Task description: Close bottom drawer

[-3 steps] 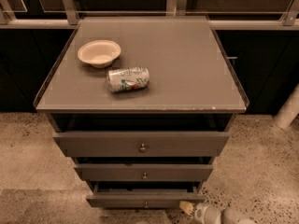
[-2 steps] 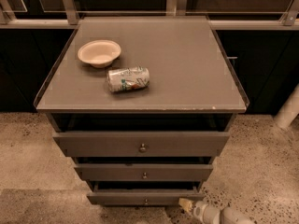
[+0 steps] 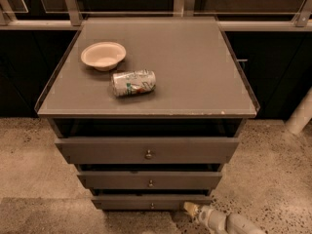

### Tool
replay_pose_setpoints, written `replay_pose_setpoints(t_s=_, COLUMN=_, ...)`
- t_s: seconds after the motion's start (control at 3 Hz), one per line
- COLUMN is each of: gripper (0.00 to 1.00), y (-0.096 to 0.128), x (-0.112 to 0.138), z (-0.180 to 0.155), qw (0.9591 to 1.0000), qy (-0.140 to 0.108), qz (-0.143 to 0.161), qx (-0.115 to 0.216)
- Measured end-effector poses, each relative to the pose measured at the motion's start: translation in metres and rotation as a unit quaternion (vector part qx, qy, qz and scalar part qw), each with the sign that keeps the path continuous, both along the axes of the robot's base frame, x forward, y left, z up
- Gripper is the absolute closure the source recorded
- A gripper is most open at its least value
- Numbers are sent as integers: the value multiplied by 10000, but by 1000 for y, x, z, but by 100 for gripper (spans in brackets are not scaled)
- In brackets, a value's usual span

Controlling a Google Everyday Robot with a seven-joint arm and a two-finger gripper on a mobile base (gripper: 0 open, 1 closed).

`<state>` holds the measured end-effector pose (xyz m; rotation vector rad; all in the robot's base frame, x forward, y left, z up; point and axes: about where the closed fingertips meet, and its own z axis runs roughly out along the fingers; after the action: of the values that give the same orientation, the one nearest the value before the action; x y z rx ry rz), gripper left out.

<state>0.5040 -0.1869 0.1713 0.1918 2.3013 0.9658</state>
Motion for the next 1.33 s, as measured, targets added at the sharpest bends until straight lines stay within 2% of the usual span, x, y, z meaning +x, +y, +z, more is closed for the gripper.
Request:
replay_pose_setpoints(t_s=0.33, gripper=100, y=6, x=17, z=-2, qw=9999, qy=-12, qz=-54, qx=86)
replay_pose_setpoints(t_s=0.67, gripper=100, y=6, x=16, z=-2, qw=9999, qy=-12, qz=-54, qx=86)
replay_pose_setpoints(t_s=1.0, gripper=100, y=-3, x=6, z=3, qw=9999, qy=103, qz=49, qx=55)
replay_pose_setpoints(t_s=1.33, gripper=100, y=-52, x=-32, z=32, qw=9993, qy=323, qz=64, qx=-159)
